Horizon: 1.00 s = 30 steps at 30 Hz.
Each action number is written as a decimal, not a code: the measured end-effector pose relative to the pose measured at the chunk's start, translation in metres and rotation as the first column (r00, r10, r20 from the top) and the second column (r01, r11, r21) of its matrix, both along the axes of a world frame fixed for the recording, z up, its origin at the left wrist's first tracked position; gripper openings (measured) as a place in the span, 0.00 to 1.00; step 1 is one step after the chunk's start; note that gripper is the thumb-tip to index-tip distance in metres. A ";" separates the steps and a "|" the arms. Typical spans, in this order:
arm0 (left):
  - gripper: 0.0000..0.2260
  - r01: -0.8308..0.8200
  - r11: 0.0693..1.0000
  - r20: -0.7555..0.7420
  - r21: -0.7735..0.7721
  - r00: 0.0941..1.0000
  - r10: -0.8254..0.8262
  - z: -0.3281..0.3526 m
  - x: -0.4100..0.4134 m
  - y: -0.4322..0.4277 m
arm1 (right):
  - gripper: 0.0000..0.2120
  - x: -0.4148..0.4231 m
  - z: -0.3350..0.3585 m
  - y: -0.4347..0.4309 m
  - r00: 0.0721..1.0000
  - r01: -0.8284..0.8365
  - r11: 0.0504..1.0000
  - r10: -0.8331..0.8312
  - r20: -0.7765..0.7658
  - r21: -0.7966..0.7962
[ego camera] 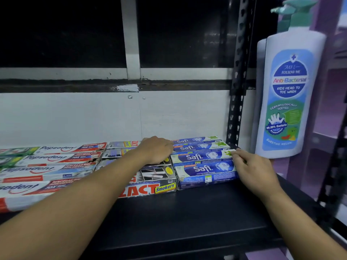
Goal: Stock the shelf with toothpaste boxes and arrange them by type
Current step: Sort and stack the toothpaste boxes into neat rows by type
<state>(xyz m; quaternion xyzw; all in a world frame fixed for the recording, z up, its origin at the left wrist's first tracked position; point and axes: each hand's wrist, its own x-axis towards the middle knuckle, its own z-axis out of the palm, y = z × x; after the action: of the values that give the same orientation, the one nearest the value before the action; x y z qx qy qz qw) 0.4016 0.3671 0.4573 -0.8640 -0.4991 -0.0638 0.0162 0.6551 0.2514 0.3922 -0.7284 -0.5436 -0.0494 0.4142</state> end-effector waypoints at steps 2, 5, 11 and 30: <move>0.20 0.008 1.000 0.047 -0.006 0.999 -0.007 0.001 -0.004 -0.003 | 0.14 0.001 -0.001 0.002 1.000 0.012 1.000 -0.012 0.028 0.002; 0.22 0.004 1.000 0.151 0.014 0.989 -0.006 0.008 -0.019 -0.021 | 0.14 -0.001 0.000 0.002 0.997 0.044 0.999 -0.044 0.061 0.000; 0.22 0.009 0.994 0.348 0.110 0.936 -0.047 0.005 -0.099 -0.084 | 0.15 -0.009 0.008 -0.012 0.987 0.099 0.986 -0.114 0.116 0.133; 0.31 -0.224 0.940 0.353 0.258 0.927 0.124 -0.040 -0.252 -0.128 | 0.20 -0.239 0.010 -0.029 0.938 -0.305 0.943 0.275 0.213 0.129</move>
<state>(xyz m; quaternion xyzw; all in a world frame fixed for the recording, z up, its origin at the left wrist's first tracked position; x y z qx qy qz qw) 0.1491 0.2390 0.4170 -0.7805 -0.5552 -0.2798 0.0657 0.4158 0.2222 0.4023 -0.5962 -0.6769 -0.1009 0.4197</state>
